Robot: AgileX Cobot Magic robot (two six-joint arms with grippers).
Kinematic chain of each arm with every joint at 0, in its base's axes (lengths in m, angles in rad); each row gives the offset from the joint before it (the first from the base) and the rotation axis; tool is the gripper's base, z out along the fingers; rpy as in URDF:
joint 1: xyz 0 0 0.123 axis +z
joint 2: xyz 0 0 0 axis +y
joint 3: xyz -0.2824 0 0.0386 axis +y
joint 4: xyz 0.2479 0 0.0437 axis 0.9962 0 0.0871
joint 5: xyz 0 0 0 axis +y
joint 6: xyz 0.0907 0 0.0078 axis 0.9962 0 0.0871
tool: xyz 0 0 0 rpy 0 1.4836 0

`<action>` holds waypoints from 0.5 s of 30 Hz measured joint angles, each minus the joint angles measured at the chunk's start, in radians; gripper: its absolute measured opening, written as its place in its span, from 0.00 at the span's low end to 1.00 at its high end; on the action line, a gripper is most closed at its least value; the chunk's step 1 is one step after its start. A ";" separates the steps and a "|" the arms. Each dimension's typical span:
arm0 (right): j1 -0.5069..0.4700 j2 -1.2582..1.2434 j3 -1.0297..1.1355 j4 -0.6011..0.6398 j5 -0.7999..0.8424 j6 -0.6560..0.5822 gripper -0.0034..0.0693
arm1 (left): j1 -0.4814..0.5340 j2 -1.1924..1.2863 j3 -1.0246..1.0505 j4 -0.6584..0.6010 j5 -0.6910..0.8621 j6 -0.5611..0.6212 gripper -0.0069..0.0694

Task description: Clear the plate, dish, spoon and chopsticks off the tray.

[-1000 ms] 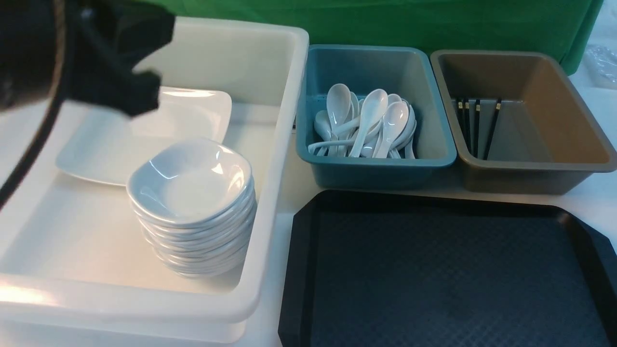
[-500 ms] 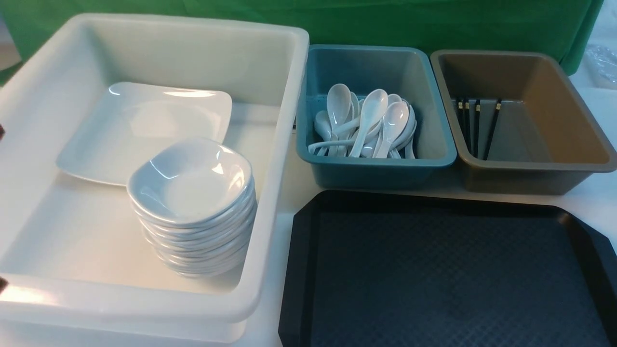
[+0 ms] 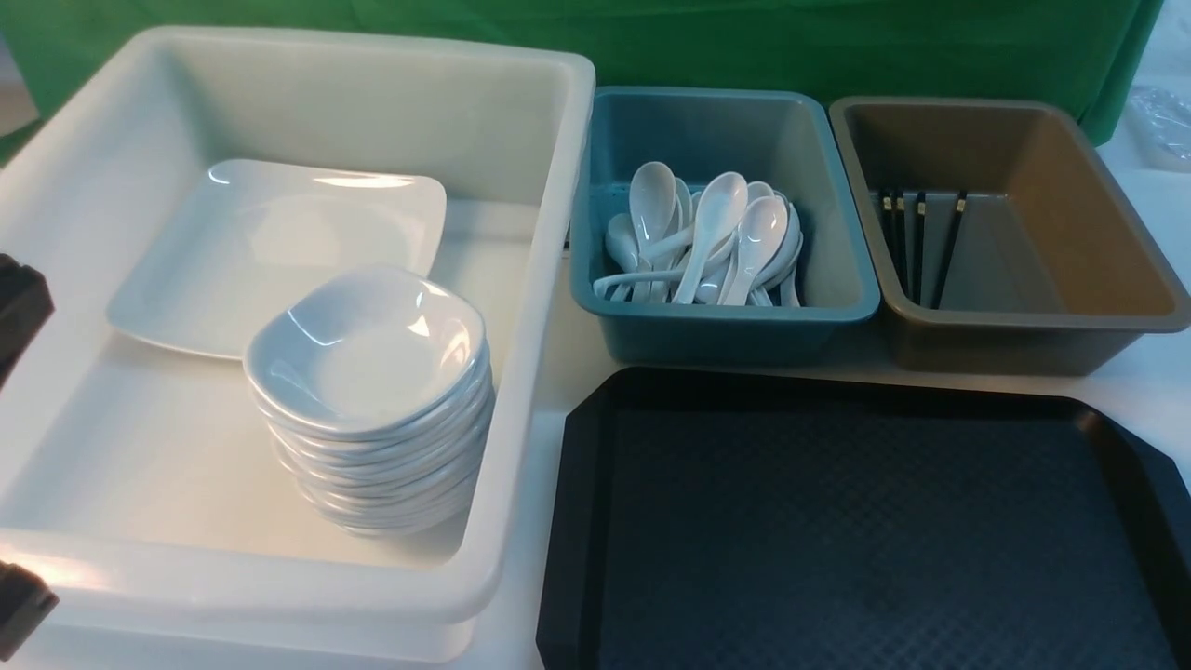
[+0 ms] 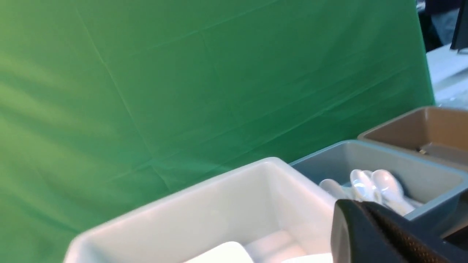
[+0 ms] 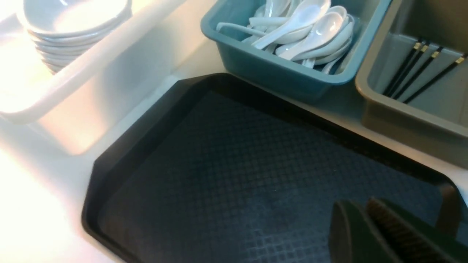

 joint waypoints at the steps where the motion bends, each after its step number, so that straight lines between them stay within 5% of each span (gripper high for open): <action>1: -0.037 -0.008 0.000 0.000 -0.003 0.000 0.18 | 0.000 0.000 0.000 0.011 0.000 0.000 0.10; 7: -0.257 -0.074 0.098 0.087 -0.111 -0.094 0.09 | 0.000 0.000 0.000 0.032 0.000 0.006 0.10; 15: -0.615 -0.367 0.617 0.498 -0.412 -0.495 0.07 | 0.000 0.000 0.000 0.036 0.000 0.007 0.10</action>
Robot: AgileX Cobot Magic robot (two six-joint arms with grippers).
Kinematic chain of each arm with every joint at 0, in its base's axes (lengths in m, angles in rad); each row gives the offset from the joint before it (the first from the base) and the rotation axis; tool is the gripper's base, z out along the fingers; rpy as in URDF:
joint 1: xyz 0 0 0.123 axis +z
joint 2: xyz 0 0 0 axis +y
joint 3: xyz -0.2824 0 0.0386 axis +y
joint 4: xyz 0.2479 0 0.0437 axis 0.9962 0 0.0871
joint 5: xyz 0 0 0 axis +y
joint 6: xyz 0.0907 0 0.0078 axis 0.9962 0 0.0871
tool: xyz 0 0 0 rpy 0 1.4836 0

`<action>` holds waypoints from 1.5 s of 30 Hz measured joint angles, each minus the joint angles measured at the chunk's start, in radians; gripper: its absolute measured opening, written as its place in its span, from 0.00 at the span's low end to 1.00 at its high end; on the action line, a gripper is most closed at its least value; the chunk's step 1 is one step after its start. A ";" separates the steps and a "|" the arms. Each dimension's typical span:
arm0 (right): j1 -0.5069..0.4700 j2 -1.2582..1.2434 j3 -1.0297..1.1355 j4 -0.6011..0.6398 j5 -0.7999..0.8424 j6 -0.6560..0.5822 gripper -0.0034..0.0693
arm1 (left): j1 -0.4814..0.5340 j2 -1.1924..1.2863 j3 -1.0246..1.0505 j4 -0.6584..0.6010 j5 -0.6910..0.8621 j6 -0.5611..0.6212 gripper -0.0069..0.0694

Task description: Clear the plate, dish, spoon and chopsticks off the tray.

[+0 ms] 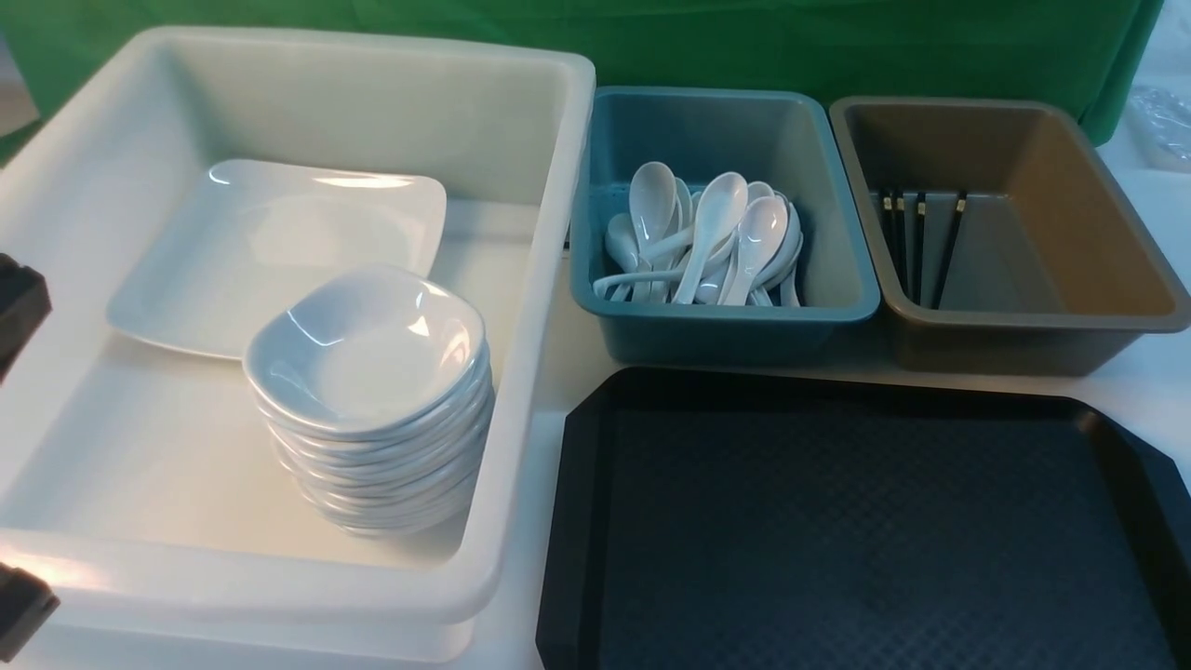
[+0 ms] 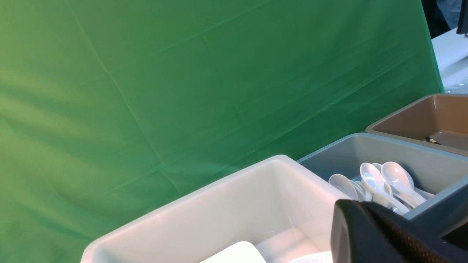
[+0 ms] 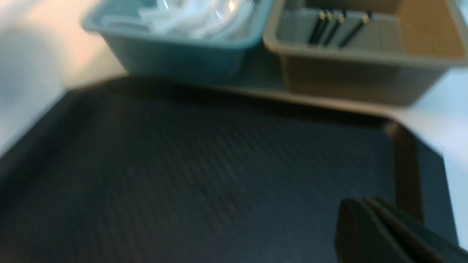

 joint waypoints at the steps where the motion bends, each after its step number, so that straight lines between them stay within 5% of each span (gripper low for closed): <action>1: -0.021 -0.040 0.052 0.017 -0.011 -0.021 0.07 | 0.000 0.000 0.000 0.000 0.000 0.000 0.10; 7: -0.058 -0.181 0.215 0.040 -0.077 -0.056 0.07 | 0.000 0.000 0.000 0.000 0.000 0.002 0.10; 35: 0.013 -0.185 0.220 0.016 -0.127 -0.051 0.13 | 0.000 0.001 0.000 0.000 0.002 0.002 0.10; 40: 0.013 -0.185 0.220 0.015 -0.127 -0.051 0.15 | 0.000 0.001 0.000 0.083 -0.003 0.007 0.10; 45: 0.013 -0.185 0.220 0.015 -0.127 -0.051 0.16 | 0.064 -0.031 0.065 0.170 -0.033 -0.162 0.10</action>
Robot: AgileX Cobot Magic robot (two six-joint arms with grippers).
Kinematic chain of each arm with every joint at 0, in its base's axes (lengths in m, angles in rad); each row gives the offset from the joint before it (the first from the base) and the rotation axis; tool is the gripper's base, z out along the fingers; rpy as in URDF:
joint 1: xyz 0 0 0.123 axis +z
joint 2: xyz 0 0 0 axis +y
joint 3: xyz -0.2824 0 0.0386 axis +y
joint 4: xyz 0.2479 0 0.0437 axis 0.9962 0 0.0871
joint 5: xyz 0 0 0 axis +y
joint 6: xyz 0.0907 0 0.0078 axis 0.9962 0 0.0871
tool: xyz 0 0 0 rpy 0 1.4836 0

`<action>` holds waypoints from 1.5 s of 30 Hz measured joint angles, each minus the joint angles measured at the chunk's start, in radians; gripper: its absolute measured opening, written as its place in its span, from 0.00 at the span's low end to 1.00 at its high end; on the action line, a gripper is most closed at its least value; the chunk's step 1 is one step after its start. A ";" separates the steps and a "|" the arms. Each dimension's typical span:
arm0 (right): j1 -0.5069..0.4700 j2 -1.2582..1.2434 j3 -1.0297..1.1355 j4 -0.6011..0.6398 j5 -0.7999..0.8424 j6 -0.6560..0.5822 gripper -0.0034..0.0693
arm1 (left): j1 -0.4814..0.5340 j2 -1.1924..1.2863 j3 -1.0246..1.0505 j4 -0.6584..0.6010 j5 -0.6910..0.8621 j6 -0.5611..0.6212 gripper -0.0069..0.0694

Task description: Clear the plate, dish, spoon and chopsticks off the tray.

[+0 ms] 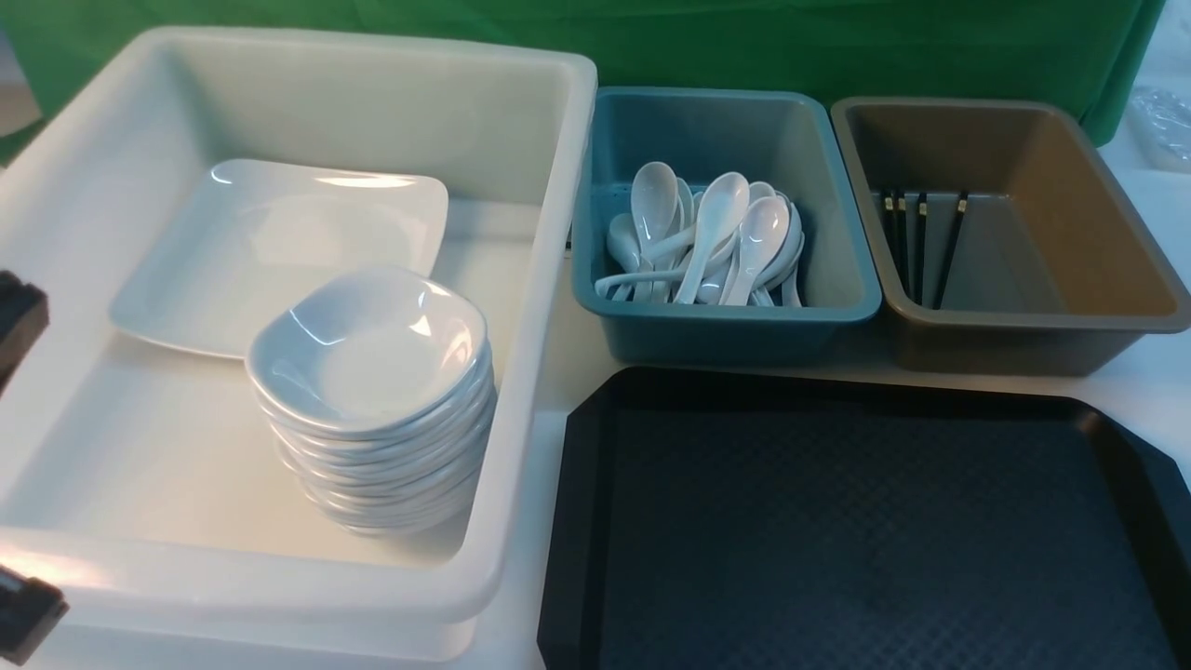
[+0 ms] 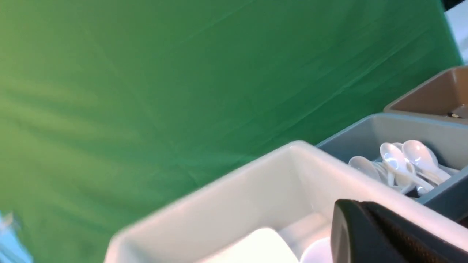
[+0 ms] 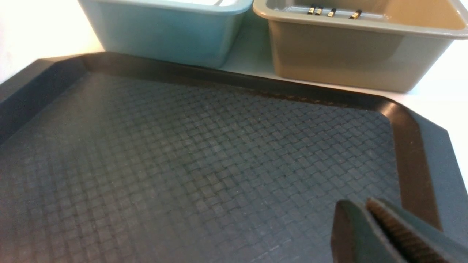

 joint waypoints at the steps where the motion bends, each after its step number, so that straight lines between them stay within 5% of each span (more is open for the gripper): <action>1: 0.000 0.000 0.000 0.000 0.000 0.000 0.17 | 0.045 -0.026 0.028 0.012 -0.001 -0.096 0.10; 6: 0.000 0.000 0.000 0.000 0.000 0.000 0.18 | 0.235 -0.219 0.183 0.053 0.000 -0.314 0.10; 12: 0.000 -0.001 0.000 0.000 -0.002 0.000 0.20 | 0.341 -0.327 0.357 -0.001 0.091 -0.369 0.10; 15: 0.000 -0.001 0.000 -0.001 -0.003 0.000 0.20 | 0.344 -0.330 0.366 -0.009 0.209 -0.388 0.10; 45: 0.000 -0.001 0.000 0.000 -0.003 0.000 0.28 | 0.344 -0.331 0.366 -0.020 0.209 -0.390 0.10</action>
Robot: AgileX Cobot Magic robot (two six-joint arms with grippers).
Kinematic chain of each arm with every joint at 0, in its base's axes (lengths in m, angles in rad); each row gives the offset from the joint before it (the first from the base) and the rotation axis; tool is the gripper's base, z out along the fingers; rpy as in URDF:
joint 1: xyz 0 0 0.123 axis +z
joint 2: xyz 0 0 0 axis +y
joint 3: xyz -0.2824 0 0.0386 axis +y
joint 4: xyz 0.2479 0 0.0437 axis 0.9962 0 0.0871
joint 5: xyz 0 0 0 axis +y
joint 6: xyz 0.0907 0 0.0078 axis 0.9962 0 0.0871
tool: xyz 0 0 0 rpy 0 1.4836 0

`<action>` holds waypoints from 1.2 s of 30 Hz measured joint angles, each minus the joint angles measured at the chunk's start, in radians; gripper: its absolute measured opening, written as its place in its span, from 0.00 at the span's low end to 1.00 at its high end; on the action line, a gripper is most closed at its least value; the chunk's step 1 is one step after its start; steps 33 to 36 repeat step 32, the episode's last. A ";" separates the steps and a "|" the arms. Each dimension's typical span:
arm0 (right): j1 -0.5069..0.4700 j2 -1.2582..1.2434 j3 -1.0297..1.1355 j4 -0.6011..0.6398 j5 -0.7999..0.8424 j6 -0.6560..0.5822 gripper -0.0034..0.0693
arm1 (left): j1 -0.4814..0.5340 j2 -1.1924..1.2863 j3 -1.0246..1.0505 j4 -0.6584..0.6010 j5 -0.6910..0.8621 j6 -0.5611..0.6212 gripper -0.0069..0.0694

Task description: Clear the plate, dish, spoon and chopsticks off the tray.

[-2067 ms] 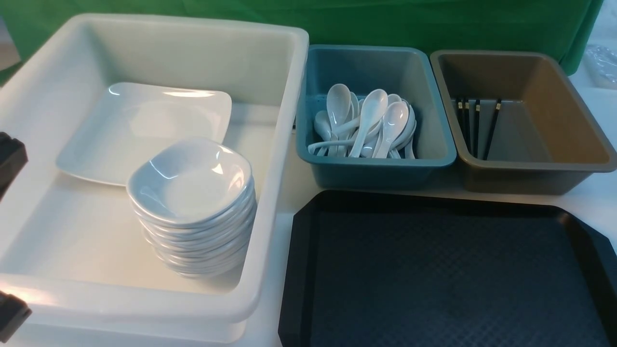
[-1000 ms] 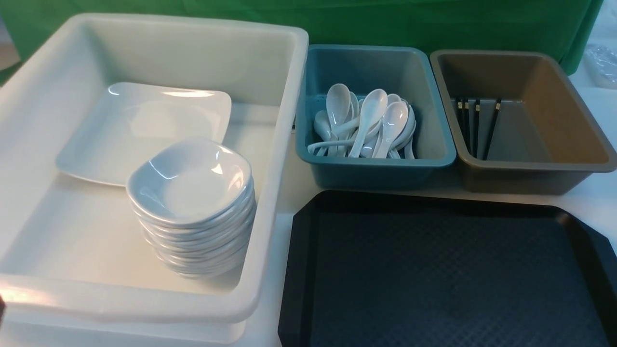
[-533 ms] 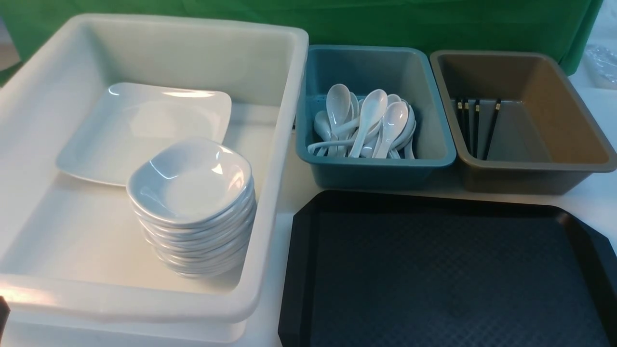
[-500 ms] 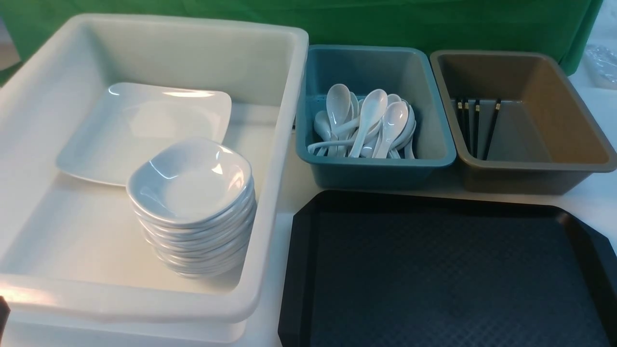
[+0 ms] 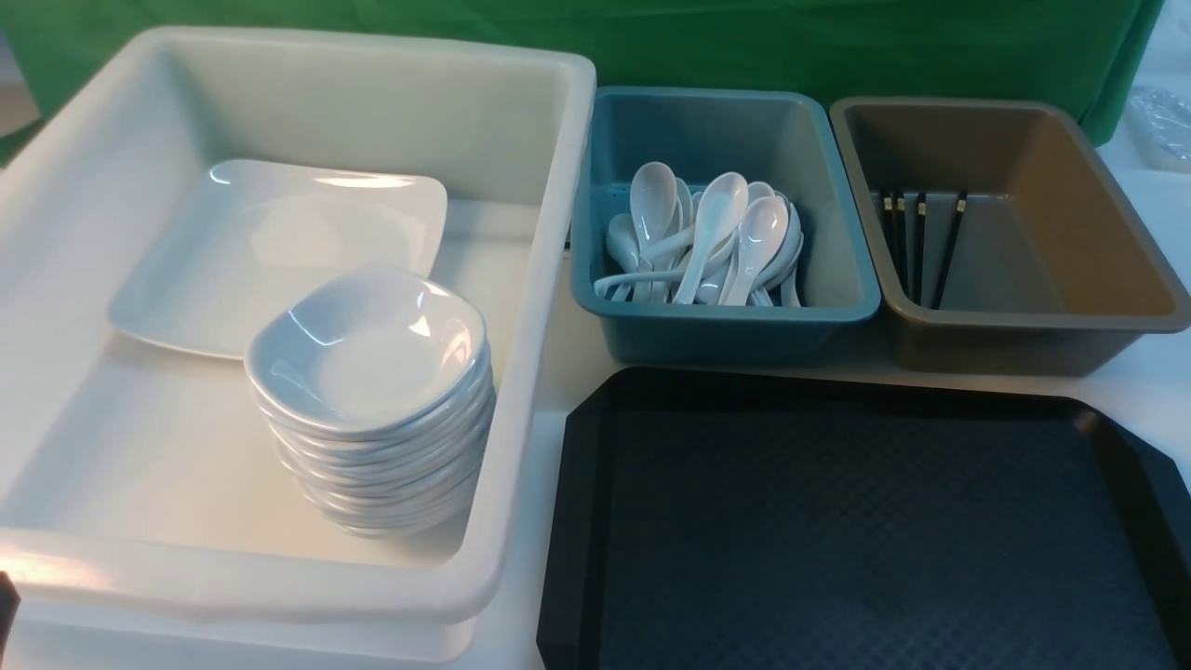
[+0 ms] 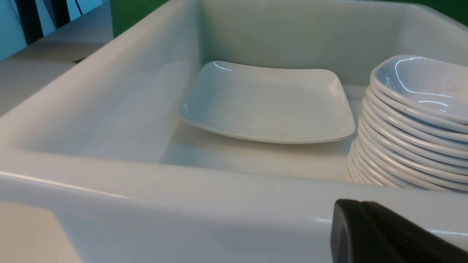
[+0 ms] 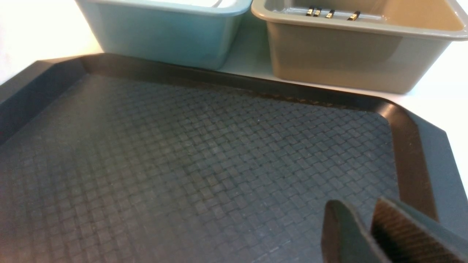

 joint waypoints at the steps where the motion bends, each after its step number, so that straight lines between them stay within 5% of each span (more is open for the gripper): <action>1: 0.000 0.000 0.000 0.000 0.000 0.000 0.28 | 0.000 0.000 0.000 0.000 0.000 0.000 0.10; 36: 0.000 0.000 0.000 0.000 0.000 0.000 0.35 | 0.000 0.000 0.000 0.008 0.000 0.000 0.10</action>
